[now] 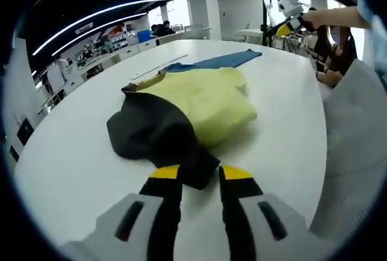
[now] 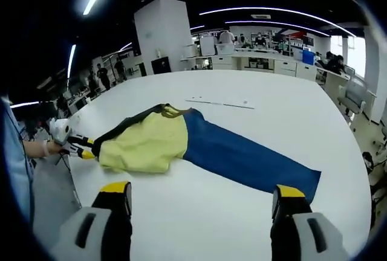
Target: Fold the garment on the visible template until the final outline fits inside the template.
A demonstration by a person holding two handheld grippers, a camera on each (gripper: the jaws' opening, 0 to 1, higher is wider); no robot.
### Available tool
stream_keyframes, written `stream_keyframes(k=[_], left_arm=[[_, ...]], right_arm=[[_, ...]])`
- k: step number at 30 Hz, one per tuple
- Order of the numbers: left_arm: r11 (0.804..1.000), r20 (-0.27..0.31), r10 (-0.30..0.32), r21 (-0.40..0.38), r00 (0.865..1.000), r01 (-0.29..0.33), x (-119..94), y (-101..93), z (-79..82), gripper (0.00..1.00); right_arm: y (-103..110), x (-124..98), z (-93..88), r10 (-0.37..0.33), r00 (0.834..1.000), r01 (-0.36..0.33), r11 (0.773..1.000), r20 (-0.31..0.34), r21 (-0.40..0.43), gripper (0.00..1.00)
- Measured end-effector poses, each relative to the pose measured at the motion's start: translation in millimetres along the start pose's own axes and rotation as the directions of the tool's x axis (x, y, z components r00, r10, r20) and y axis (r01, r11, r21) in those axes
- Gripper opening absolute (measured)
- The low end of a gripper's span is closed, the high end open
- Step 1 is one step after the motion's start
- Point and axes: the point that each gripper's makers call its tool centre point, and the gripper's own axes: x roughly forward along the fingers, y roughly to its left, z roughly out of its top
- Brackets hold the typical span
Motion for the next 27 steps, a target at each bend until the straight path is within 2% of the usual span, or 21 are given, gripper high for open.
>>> stream_keyframes(k=[2,4,7,9,11,12,13,17,18,19,20,22,23,24,25,27], left_arm=[[1.0,0.001,0.023,-0.005,1.0,-0.023,-2,3.5,1.3,0.23],[0.998,0.005,0.036,-0.06,0.999,-0.036,-6,4.0,3.5,0.22],[0.977,0.031,0.038,-0.213,0.999,-0.031,-13,3.0,2.6,0.23],[0.961,0.026,0.033,-0.276,0.999,-0.024,-14,3.5,-5.2,0.21],[0.953,0.002,0.045,-0.3,0.999,-0.043,-15,6.8,-13.0,0.19],[0.948,-0.002,0.042,-0.315,0.999,-0.04,-14,7.3,-15.1,0.22],[0.936,-0.011,0.043,-0.349,0.999,-0.044,-14,7.1,-18.3,0.23],[0.894,0.031,0.021,-0.449,0.999,-0.005,-12,3.1,-14.0,0.22],[0.872,0.056,0.014,-0.49,0.998,0.015,-11,0.7,-9.6,0.21],[0.866,0.064,0.014,-0.499,0.998,0.02,-10,0.4,-8.3,0.21],[0.853,0.081,0.012,-0.521,0.997,0.032,-8,-0.8,-5.8,0.21],[0.841,0.078,0.015,-0.54,0.997,0.029,-5,-0.7,-7.0,0.21],[0.828,0.085,0.015,-0.56,0.996,0.035,-3,-1.6,-6.1,0.21],[0.801,0.098,0.016,-0.597,0.995,0.045,-1,-2.9,-4.9,0.21],[0.787,0.096,0.015,-0.615,0.995,0.047,0,-4.3,-5.3,0.2],[0.787,0.098,0.017,-0.616,0.995,0.047,1,-4.4,-6.2,0.18]], right_arm=[[1,0,-1.4,0.0,1.0,0.0,1.0,-0.006,0.0,0.97],[1,1,-2.2,0.003,1.0,-0.003,1.0,-0.006,0.0,0.97],[2,1,-2.3,0.006,1.0,-0.006,1.0,0.002,0.011,0.97],[2,3,-4.6,0.007,1.0,-0.007,1.0,-0.003,0.012,0.96],[3,4,-6.4,0.011,1.0,-0.011,1.0,-0.008,0.01,0.96],[3,5,-7.2,0.014,1.0,-0.014,1.0,-0.01,0.01,0.96],[4,5,-7.4,0.017,1.0,-0.016,1.0,-0.01,0.011,0.96],[4,6,-6.8,0.02,1.0,-0.02,1.0,-0.009,0.013,0.96],[3,7,-6.3,0.02,1.0,-0.02,1.0,-0.009,0.009,0.96],[3,7,-5.9,0.02,1.0,-0.02,1.0,-0.009,0.007,0.96],[3,7,-5.2,0.021,1.0,-0.021,1.0,-0.008,0.007,0.96],[3,6,-3.8,0.021,1.0,-0.021,1.0,-0.003,0.008,0.96],[3,6,-3.5,0.021,1.0,-0.021,1.0,-0.002,0.008,0.96],[3,6,-3.1,0.021,1.0,-0.021,1.0,-0.001,0.007,0.96],[3,5,-2.8,0.021,1.0,-0.021,1.0,0.0,0.006,0.96],[3,4,-2.8,0.021,1.0,-0.021,1.0,0.0,0.006,0.96]])
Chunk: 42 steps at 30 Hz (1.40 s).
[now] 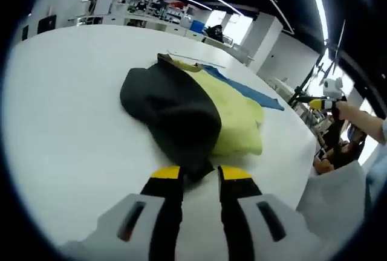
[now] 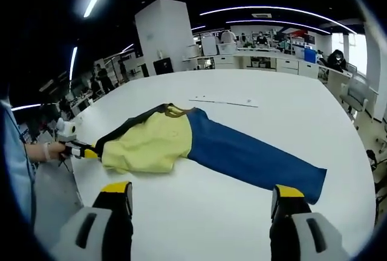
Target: Fold the garment on the visible template until the final outline fits inside the template.
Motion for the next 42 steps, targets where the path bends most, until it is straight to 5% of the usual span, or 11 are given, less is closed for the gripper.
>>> stream_keyframes(k=[7,14,20,27,31,42], left_arm=[[0.999,0.002,0.014,-0.041,1.0,-0.014,0,5.1,-0.8,0.0],[1.0,0.011,0.02,-0.014,1.0,-0.02,-11,6.3,10.8,0.0],[0.999,-0.012,-0.036,-0.002,0.999,0.036,-30,12.7,26.5,0.0],[0.998,-0.016,-0.028,0.051,0.999,0.029,-50,30.4,46.6,0.0],[0.993,-0.089,-0.044,0.104,0.995,0.053,-57,41.4,47.0,0.0],[0.988,-0.141,0.063,0.145,0.988,-0.043,-75,101.2,85.2,0.0]], right_arm=[[-1,-2,-1.6,-0.005,1.0,0.005,1.0,-0.002,0.002,0.95],[1,-3,-0.6,-0.001,1.0,0.001,1.0,-0.005,-0.006,0.95],[4,-2,0.7,0.005,1.0,-0.005,1.0,-0.011,-0.02,0.95],[10,1,-1.5,0.01,1.0,-0.011,0.999,-0.028,-0.035,0.93],[11,0,-1.8,0.009,0.999,-0.011,0.999,-0.033,-0.04,0.93],[17,-7,1.9,0.015,1.0,-0.016,0.999,-0.015,-0.029,0.96]])
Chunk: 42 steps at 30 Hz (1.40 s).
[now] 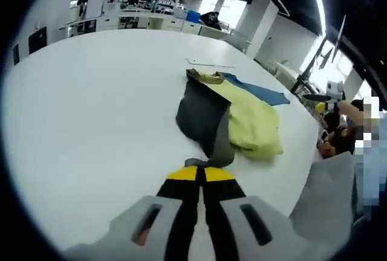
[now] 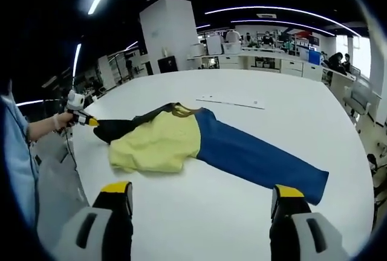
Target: Fold the garment on the visible template until the final outline fits inside the template.
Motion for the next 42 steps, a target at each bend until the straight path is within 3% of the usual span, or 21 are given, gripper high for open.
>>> stream_keyframes(k=[7,11,15,24,36,42], left_arm=[[0.999,-0.003,0.042,0.016,0.999,-0.042,0,30.2,14.2,0.0],[0.997,-0.013,0.068,0.039,0.998,-0.067,6,49.1,20.6,0.0],[0.996,-0.014,0.09,0.004,0.996,-0.09,15,72.8,27.1,0.0],[0.992,-0.055,0.129,0.015,0.99,-0.128,31,120.1,33.5,0.0],[0.978,-0.095,0.209,-0.004,0.973,-0.21,50,174.7,34.1,0.0],[0.965,-0.116,0.262,0.007,0.958,-0.263,60,201.4,37.8,0.0]], right_arm=[[2,1,-6.6,0.003,1.0,-0.002,1.0,-0.015,0.014,0.96],[3,3,-6.8,0.007,1.0,-0.007,1.0,-0.017,0.015,0.96],[3,4,-5.9,0.009,1.0,-0.009,1.0,-0.023,0.02,0.96],[1,4,-9.4,-0.003,0.999,0.004,1.0,-0.051,0.025,0.96],[10,12,-10.2,0.004,0.998,-0.002,1.0,-0.069,0.03,0.96],[11,19,-8.8,0.009,0.997,-0.007,0.999,-0.074,0.036,0.96]])
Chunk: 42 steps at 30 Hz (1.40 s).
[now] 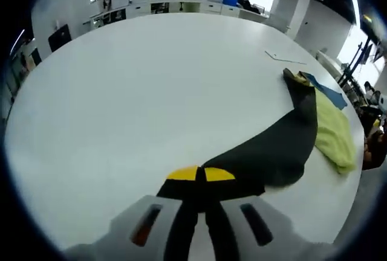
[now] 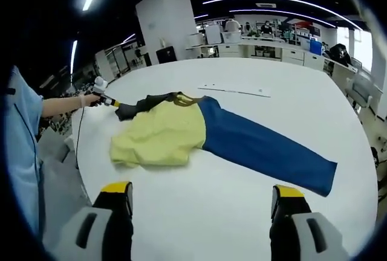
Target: Fold the garment on the visible template until the final outline fits inside the template.
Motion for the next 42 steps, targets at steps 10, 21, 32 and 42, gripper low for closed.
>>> stream_keyframes(k=[10,21,32,42], left_arm=[[0.993,-0.05,0.073,0.094,0.996,-0.068,9,35.2,9.7,0.0],[0.982,-0.135,0.16,0.122,0.978,-0.144,1,63.9,4.6,0.0],[0.977,-0.162,0.195,0.12,0.967,-0.176,-4,68.7,-3.1,0.0],[0.968,-0.088,0.159,0.211,0.983,-0.138,-13,63.7,3.8,0.0]], right_arm=[[4,9,3.5,0.014,1.0,-0.014,1.0,0.007,-0.001,0.97],[3,13,-0.1,0.01,1.0,-0.01,1.0,0.0,0.007,0.97],[5,8,-1.2,0.011,1.0,-0.011,1.0,0.008,0.018,0.97],[7,6,-0.5,0.007,1.0,-0.007,1.0,0.022,0.024,0.97]])
